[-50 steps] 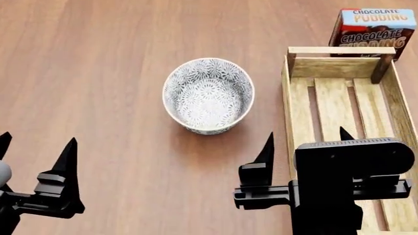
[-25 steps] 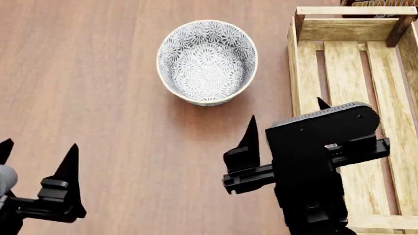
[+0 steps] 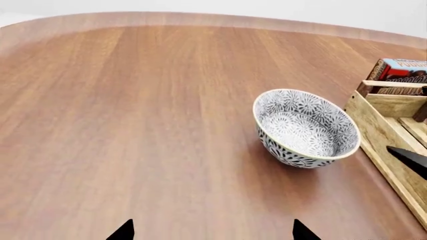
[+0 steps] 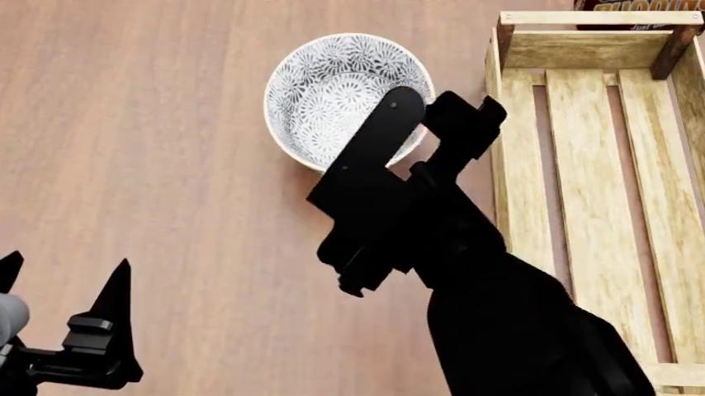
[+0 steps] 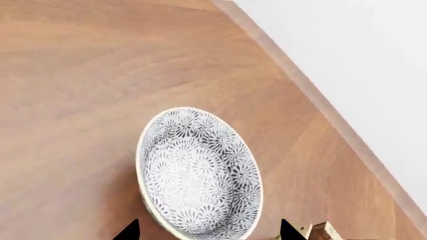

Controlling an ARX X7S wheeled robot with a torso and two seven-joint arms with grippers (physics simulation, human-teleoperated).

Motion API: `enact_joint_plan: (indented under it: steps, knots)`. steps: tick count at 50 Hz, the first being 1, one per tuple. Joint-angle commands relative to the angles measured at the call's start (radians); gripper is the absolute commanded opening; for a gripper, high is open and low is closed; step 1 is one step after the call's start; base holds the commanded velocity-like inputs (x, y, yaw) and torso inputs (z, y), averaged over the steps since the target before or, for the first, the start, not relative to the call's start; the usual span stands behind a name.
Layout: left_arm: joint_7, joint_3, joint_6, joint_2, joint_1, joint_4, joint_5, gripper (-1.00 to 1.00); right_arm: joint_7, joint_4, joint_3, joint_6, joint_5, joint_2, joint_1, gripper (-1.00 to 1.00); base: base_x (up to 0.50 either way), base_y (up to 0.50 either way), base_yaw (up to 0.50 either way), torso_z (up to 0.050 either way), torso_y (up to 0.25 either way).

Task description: Pick up the bowl on the left and put it in the tray.

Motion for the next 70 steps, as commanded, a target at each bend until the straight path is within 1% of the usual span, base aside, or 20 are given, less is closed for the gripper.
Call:
enact_joint_plan:
  steps: [1, 4, 5, 8, 13, 16, 23, 24, 29, 30, 41, 51, 52, 53, 69, 70]
  knots:
    - [0.007, -0.009, 0.014, -0.006, 0.02, -0.002, -0.01, 1.0, -0.121, 0.308, -0.189, -0.21, -0.09, -0.03, 0.125, 1.0, 0.0, 0.0, 0.0, 0.0, 0.0]
    - [0.007, -0.012, 0.016, -0.007, 0.022, -0.004, -0.012, 1.0, -0.127, 0.355, -0.197, -0.219, -0.093, -0.045, 0.139, 1.0, 0.0, 0.0, 0.0, 0.0, 0.0]
    - [0.005, -0.014, 0.015, -0.008, 0.024, 0.0, -0.014, 1.0, -0.122, 0.414, -0.203, -0.243, -0.099, -0.063, 0.15, 1.0, 0.0, 0.0, 0.0, 0.0, 0.0]
    - [0.005, -0.015, 0.017, -0.011, 0.028, 0.004, -0.016, 1.0, -0.121, 0.478, -0.21, -0.273, -0.103, -0.079, 0.161, 1.0, 0.0, 0.0, 0.0, 0.0, 0.0]
    - [0.007, -0.013, 0.021, -0.014, 0.03, -0.002, -0.014, 1.0, -0.122, 0.677, -0.241, -0.374, -0.123, -0.127, 0.199, 1.0, 0.0, 0.0, 0.0, 0.0, 0.0]
    - [0.006, -0.01, 0.018, -0.015, 0.025, -0.001, -0.016, 1.0, -0.12, 0.76, -0.255, -0.419, -0.132, -0.154, 0.214, 1.0, 0.0, 0.0, 0.0, 0.0, 0.0]
    - [0.01, -0.014, 0.026, -0.018, 0.032, -0.006, -0.019, 1.0, -0.127, 1.04, -0.288, -0.58, -0.142, -0.245, 0.267, 1.0, 0.0, 0.0, 0.0, 0.0, 0.0]
    - [0.01, -0.016, 0.028, -0.019, 0.034, -0.007, -0.02, 1.0, -0.119, 1.124, -0.293, -0.622, -0.146, -0.274, 0.284, 1.0, 0.0, 0.0, 0.0, 0.0, 0.0]
    - [0.01, -0.02, 0.029, -0.022, 0.036, -0.009, -0.024, 1.0, -0.08, 1.393, -0.313, -0.778, -0.158, -0.367, 0.334, 1.0, 0.0, 0.0, 0.0, 0.0, 0.0]
    - [0.009, -0.02, 0.03, -0.022, 0.036, -0.008, -0.024, 1.0, -0.076, 1.415, -0.317, -0.793, -0.16, -0.374, 0.338, 1.0, 0.0, 0.0, 0.0, 0.0, 0.0]
    - [0.012, -0.018, 0.042, -0.025, 0.043, -0.017, -0.022, 1.0, -0.016, 1.42, -0.352, -0.786, -0.12, -0.378, 0.336, 1.0, 0.0, 0.0, 0.0, 0.0, 0.0]
    - [0.01, -0.022, 0.046, -0.028, 0.046, -0.02, -0.026, 1.0, 0.057, 1.42, -0.391, -0.762, -0.074, -0.382, 0.317, 1.0, 0.0, 0.0, 0.0, 0.0, 0.0]
    - [0.01, -0.023, 0.046, -0.028, 0.047, -0.019, -0.027, 1.0, 0.082, 1.42, -0.392, -0.763, -0.071, -0.382, 0.319, 1.0, 0.0, 0.0, 0.0, 0.0, 0.0]
    - [0.01, -0.023, 0.047, -0.029, 0.047, -0.019, -0.028, 1.0, 0.083, 1.42, -0.392, -0.759, -0.065, -0.383, 0.32, -1.0, 0.0, 0.0, 0.0, 0.0, 0.0]
    - [0.001, -0.013, 0.047, -0.033, 0.049, -0.006, -0.03, 1.0, 0.039, 1.411, -0.432, -0.816, -0.057, -0.356, 0.384, -1.0, 0.0, 0.0, 0.0, 0.0, 0.0]
    - [0.0, -0.014, 0.045, -0.034, 0.048, -0.004, -0.032, 1.0, 0.031, 1.319, -0.434, -0.771, -0.06, -0.317, 0.381, -1.0, 0.0, 0.0, 0.0, 0.0, 0.0]
